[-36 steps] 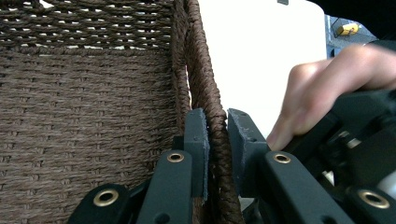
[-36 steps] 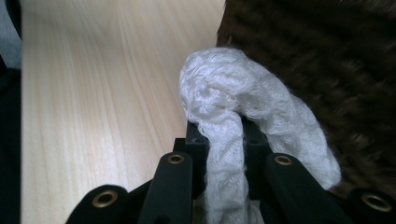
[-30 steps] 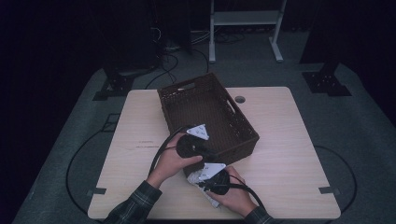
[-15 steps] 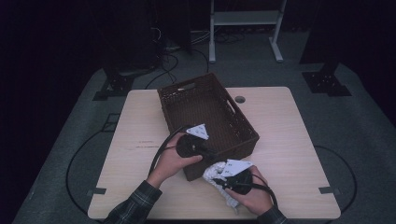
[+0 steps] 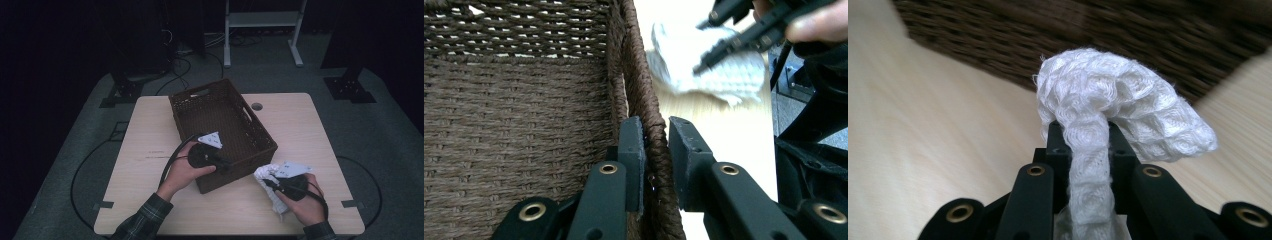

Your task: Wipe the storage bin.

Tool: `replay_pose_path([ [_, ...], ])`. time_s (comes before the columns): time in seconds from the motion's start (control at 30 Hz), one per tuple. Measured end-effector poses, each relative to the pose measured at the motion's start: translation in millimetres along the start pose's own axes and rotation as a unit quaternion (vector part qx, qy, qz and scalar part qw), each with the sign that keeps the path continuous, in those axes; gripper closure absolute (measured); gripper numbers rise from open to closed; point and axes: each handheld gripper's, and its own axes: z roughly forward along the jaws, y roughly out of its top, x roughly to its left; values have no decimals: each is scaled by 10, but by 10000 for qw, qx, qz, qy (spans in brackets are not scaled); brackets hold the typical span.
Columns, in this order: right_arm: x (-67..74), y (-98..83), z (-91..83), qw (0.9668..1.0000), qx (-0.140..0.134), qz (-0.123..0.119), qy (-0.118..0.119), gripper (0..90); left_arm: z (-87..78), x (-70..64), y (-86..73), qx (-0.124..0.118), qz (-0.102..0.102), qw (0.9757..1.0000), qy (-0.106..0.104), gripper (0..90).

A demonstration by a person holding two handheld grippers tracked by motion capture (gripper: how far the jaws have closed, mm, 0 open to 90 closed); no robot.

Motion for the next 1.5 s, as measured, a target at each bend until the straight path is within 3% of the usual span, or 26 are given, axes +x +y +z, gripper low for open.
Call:
replay_pose_path([
  [0.17, -295, -128, -90, 9987, 45, 328, -388, 773, -86, -5, 14, -97, 17, 9999, 17, 722],
  [0.33, -538, -237, -131, 9961, 139, 591, -633, 773, -212, 4, 4, -167, -15, 9998, 90, 670],
  [0.63, -873, -385, -79, 9910, 324, 933, -902, 772, -553, 12, -98, -426, -128, 9977, 507, 533],
  [0.83, -982, -438, -12, 9885, 497, 1089, -926, 770, -793, 26, -245, -629, -293, 9934, 916, 363],
  [1.07, -1017, -470, 53, 9873, 624, 1163, -888, 765, -980, 82, -515, -581, -507, 9879, 1348, 271],
  [1.3, -999, -476, 93, 9871, 730, 1098, -904, 746, -1020, 149, -782, -378, -777, 9849, 1504, 210],
  [1.5, -1016, -483, 18, 9858, 610, 1222, -974, 611, -1034, 194, -1025, -206, -990, 9816, 1620, 188],
])
